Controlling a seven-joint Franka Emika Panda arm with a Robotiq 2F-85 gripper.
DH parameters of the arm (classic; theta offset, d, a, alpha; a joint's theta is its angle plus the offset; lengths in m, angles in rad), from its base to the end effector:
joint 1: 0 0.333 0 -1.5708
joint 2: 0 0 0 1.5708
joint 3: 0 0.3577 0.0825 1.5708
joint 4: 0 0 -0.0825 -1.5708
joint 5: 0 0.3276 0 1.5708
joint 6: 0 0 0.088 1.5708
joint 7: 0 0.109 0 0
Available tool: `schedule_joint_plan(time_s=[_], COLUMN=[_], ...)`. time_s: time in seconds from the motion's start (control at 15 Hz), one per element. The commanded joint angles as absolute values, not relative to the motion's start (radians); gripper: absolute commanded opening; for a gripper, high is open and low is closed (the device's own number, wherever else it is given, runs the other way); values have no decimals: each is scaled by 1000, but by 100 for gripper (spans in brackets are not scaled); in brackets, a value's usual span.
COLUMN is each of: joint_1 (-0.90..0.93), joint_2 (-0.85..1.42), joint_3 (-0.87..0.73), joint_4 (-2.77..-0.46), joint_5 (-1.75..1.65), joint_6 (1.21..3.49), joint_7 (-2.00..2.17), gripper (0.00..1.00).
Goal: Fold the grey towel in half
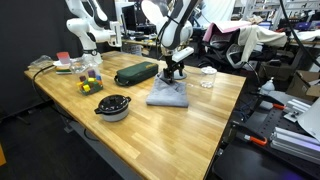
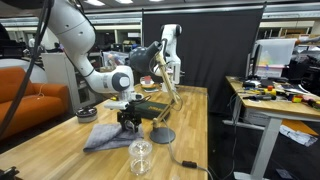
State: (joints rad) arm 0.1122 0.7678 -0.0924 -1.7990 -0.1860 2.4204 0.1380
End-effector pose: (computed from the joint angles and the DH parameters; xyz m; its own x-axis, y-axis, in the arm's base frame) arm 0.6265 0.0179 0.1840 0.9900 0.0389 -0.1354 0.0637 -0.9809 0.1840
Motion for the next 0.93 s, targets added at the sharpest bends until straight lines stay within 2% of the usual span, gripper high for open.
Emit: schedule_joint_plan(time_s=[0.0, 0.87], joint_1=[104, 97], joint_2=[772, 774], joint_3=[-85, -74], joint_4=[-1792, -1792], joint_5=[-187, -199], joint_6=[2417, 2438], joint_7=[121, 81], gripper=[100, 100])
